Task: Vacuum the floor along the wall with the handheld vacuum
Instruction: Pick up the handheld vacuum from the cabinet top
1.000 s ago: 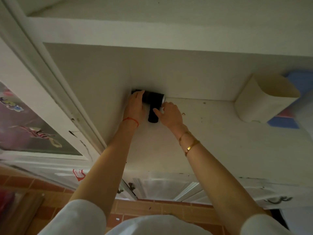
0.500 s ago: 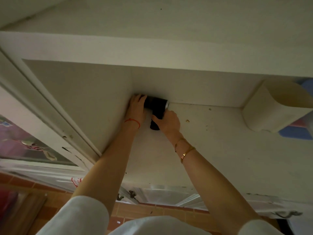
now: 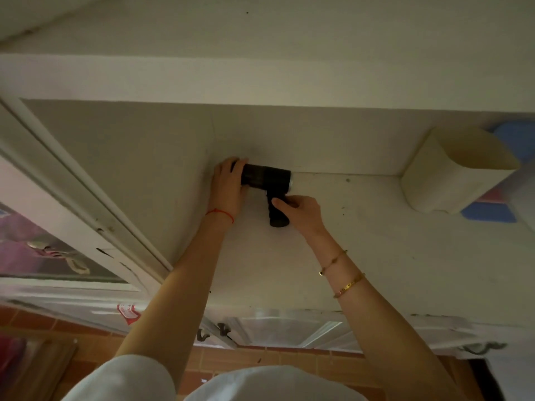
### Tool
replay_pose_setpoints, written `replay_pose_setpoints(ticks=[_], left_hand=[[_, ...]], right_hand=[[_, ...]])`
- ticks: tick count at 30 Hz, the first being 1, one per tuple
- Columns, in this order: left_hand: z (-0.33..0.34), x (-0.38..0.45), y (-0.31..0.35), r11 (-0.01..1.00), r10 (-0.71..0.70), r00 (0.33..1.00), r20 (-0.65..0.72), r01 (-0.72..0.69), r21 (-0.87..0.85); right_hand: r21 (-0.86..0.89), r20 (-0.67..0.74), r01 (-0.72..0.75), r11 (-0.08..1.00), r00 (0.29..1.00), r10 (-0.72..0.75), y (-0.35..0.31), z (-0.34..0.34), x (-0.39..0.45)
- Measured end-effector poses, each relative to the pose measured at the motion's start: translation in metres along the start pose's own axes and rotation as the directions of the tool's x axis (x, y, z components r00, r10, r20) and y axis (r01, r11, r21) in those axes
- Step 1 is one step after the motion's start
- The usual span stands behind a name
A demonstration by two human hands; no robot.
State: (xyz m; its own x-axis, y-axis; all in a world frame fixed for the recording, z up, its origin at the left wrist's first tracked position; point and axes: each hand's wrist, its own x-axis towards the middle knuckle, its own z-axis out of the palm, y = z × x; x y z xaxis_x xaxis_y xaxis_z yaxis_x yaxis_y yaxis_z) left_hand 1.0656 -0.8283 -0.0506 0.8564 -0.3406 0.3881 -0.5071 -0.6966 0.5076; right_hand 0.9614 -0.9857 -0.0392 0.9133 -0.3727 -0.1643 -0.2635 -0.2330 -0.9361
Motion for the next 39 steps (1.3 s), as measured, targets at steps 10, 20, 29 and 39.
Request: replay_pose_setpoints(ticks=[10, 20, 29, 39], left_hand=[[-0.021, -0.053, 0.047, 0.943, -0.015, 0.999, -0.04, 0.001, -0.333], [-0.03, -0.096, 0.094, 0.886, -0.05, 0.999, 0.012, 0.05, -0.461], [-0.034, -0.108, 0.123, 0.667, -0.27, 0.95, 0.154, 0.3, -0.681], [-0.02, -0.124, 0.154, 0.003, -0.244, 0.742, 0.625, 0.645, -0.765]], right_hand=[[0.334, 0.143, -0.156, 0.93, 0.983, 0.113, 0.011, -0.051, -0.065], [0.501, 0.388, -0.317, 0.806, 0.914, 0.118, 0.016, -0.078, -0.098], [0.596, 0.387, -0.342, 0.727, 0.915, 0.113, 0.027, -0.094, -0.119], [0.634, 0.31, -0.301, 0.713, 0.943, 0.122, 0.048, -0.119, -0.162]])
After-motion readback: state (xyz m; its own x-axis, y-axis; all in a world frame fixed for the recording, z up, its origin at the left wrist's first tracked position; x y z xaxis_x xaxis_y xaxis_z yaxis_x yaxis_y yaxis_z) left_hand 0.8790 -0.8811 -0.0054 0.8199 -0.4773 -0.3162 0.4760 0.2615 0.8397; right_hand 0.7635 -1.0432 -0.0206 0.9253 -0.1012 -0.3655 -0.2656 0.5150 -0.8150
